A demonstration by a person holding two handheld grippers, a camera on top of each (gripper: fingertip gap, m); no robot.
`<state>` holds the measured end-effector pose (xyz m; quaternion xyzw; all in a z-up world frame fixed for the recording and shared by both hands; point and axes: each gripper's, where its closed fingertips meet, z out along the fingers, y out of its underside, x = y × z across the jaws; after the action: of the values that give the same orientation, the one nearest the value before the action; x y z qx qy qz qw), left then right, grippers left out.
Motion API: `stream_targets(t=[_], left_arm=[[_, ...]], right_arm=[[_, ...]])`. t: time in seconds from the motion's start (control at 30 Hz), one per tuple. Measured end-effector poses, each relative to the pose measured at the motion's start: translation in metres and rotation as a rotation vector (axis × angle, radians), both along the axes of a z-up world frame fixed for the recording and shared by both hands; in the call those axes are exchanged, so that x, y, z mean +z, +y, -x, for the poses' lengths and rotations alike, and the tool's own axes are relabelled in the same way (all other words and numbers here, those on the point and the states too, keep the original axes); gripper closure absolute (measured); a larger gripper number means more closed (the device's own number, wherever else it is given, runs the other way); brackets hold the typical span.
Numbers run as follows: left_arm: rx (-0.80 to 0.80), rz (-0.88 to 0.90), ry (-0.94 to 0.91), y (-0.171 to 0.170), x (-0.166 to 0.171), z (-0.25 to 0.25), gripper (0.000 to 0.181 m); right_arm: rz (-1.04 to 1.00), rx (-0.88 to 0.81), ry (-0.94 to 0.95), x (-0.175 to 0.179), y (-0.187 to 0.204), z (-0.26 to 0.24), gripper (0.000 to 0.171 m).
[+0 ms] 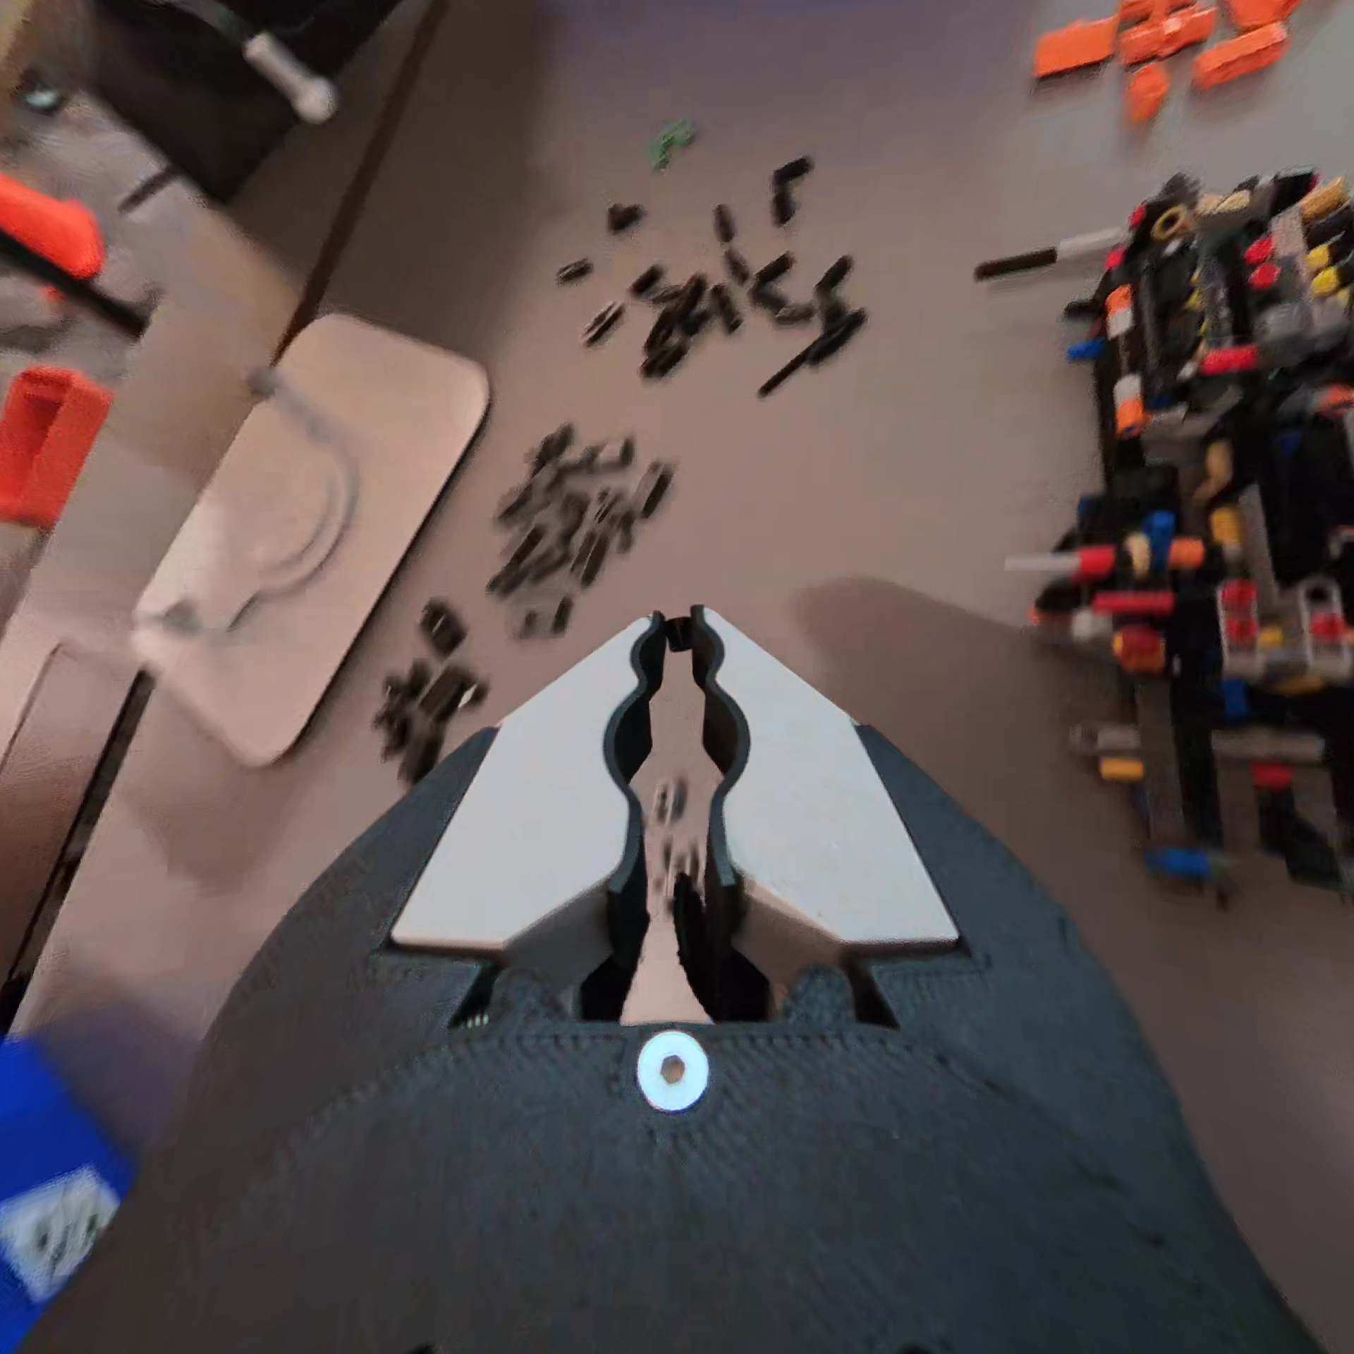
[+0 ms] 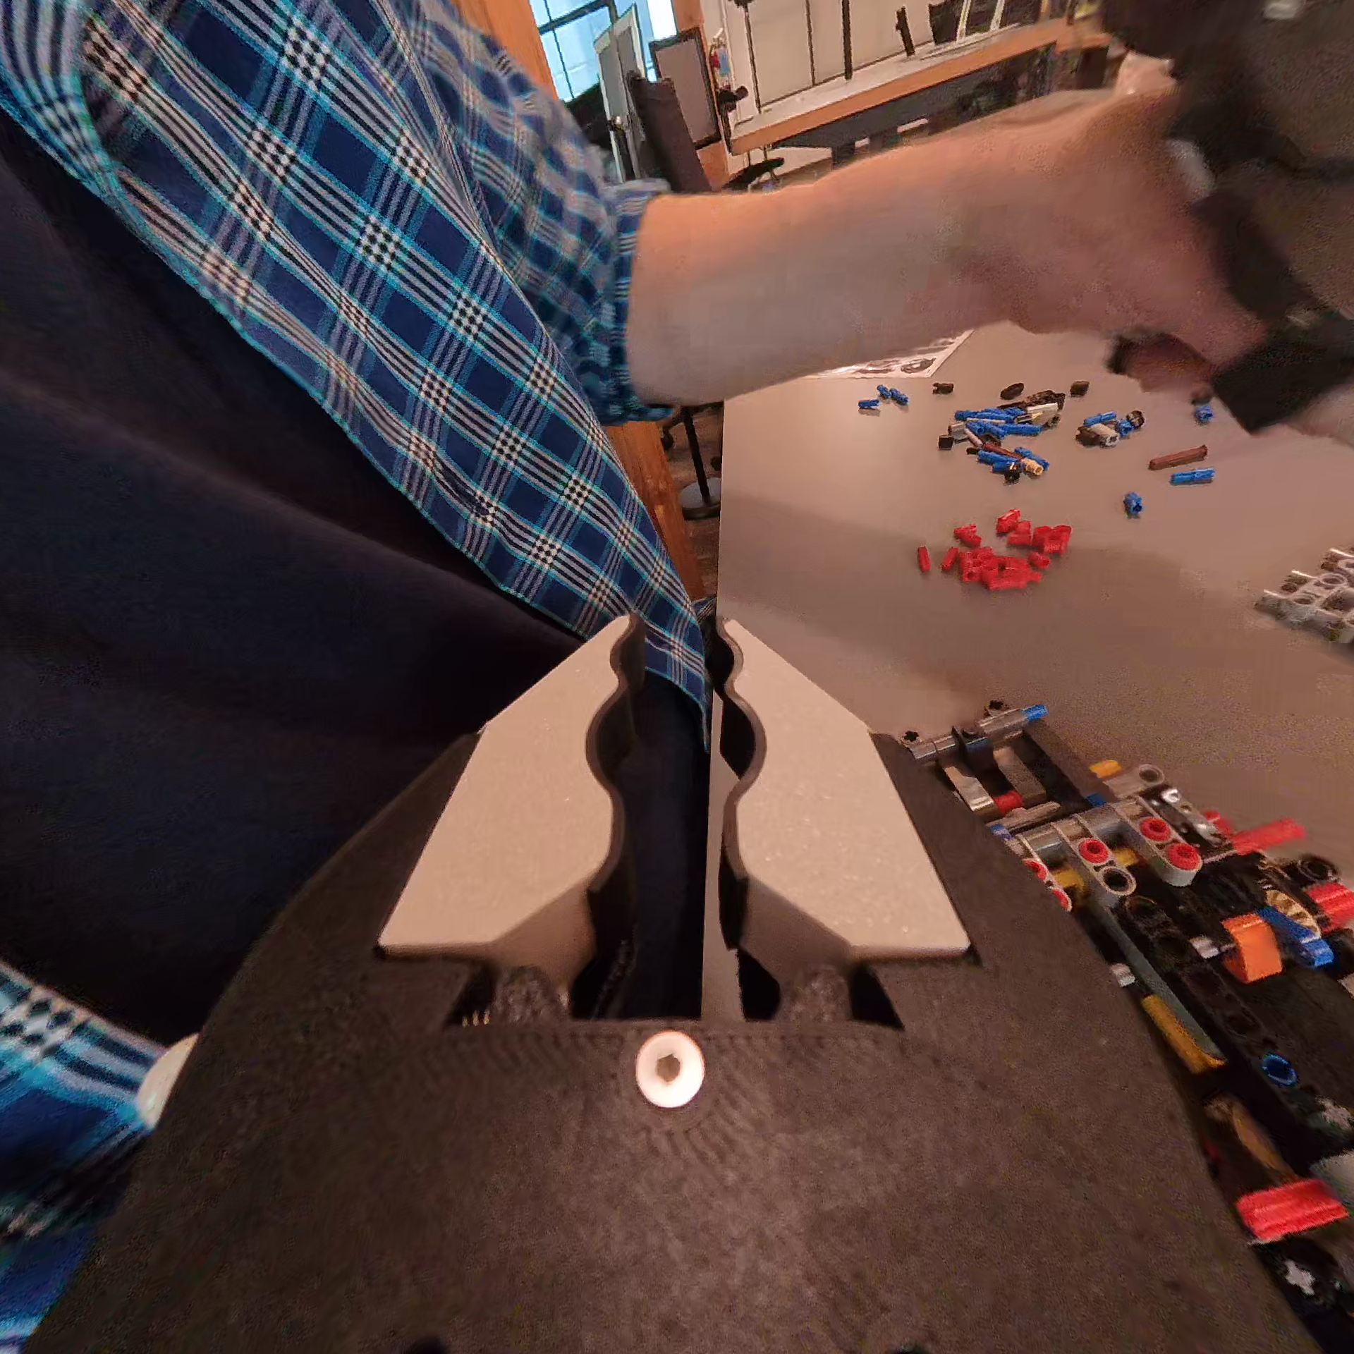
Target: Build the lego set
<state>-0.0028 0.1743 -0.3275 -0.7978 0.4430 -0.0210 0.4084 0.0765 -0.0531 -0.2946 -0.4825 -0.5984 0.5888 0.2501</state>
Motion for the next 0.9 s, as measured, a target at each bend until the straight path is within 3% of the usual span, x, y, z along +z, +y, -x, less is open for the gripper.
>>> stream_targets(t=[0.27,0.5,0.73,0.9], left_arm=[[-0.216,0.057,0.079,0.076,-0.031,-0.107,0.177],[-0.26,0.086,0.122,0.104,-0.049,-0.136,0.172],[-0.195,0.041,0.096,0.107,-0.028,-0.109,0.167],[-0.07,-0.012,0.1,0.072,0.014,-0.041,0.171]], right_arm=[[0.032,-0.016,0.04,0.007,0.009,-0.01,0.156],[0.077,-0.042,0.08,0.015,0.017,-0.021,0.156],[0.104,-0.066,0.108,0.02,0.023,-0.03,0.156],[0.116,-0.077,0.119,0.022,0.026,-0.032,0.156]])
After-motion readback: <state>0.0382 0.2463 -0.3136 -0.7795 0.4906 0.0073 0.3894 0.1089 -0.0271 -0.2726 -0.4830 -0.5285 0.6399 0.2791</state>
